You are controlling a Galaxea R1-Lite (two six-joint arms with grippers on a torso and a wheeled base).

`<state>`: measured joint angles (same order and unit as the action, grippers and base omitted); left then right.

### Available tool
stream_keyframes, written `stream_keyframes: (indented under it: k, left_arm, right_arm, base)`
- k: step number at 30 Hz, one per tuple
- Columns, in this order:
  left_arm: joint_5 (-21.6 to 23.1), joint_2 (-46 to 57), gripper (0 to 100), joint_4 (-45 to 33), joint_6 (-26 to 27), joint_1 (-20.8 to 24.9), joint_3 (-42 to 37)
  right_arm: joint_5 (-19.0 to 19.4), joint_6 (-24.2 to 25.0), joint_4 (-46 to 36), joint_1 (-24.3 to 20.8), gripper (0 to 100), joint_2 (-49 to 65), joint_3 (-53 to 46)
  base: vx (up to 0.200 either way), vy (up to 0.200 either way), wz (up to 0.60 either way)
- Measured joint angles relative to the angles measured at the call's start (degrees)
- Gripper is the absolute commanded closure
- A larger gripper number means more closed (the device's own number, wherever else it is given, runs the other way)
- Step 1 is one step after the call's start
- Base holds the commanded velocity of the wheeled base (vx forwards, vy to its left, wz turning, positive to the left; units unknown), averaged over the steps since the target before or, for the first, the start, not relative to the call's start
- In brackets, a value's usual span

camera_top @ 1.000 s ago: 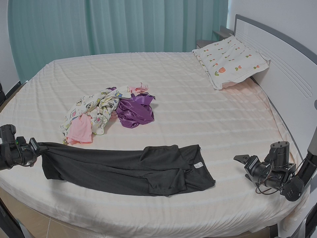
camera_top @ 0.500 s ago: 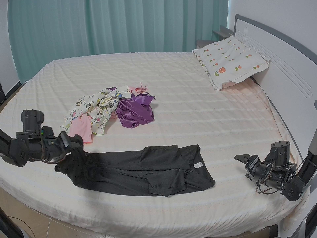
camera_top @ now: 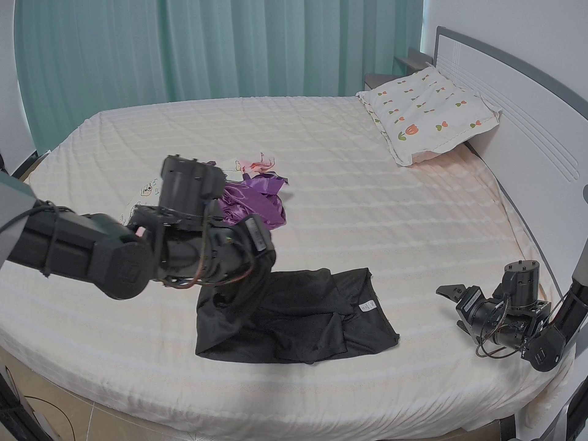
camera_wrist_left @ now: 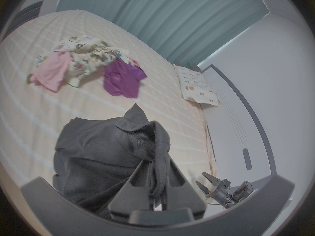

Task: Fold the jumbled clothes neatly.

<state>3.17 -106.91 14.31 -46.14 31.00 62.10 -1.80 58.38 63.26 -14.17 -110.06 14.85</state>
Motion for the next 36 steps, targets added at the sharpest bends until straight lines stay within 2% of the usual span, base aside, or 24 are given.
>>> stream_keyframes:
  k: [9, 19, 24, 25, 36]
  left_arm:
    - [-3.2, -8.9, 100, -7.3, -1.6, 8.4, 14.7]
    - [-2.1, -13.1, 100, -7.1, -3.7, 9.7, 21.7]
    - [0.5, -14.0, 100, -2.7, -4.0, 9.8, 22.1]
    - [0.8, -14.2, 0, -2.4, -4.1, 9.7, 22.0]
    - [0.7, -14.8, 0, -1.8, -4.8, 9.5, 22.0]
  right_arm:
    - [0.0, -0.2, 0.0, 0.0, 0, -0.2, 0.0]
    - [0.0, -0.3, 0.0, -0.3, 0, -0.7, 0.0]
    - [0.0, -0.3, 0.0, -0.3, 0, -0.8, 0.0]
    - [0.0, -0.3, 0.0, -0.3, 0, -0.8, 0.0]
    - [-0.1, -0.3, 0.0, -0.5, 0, -1.0, 0.0]
  base:
    - [0.0, 0.0, 0.0]
    - [0.0, 0.0, 0.0]
    - [0.0, 0.0, 0.0]
    - [0.0, 0.0, 0.0]
    - [0.0, 0.0, 0.0]
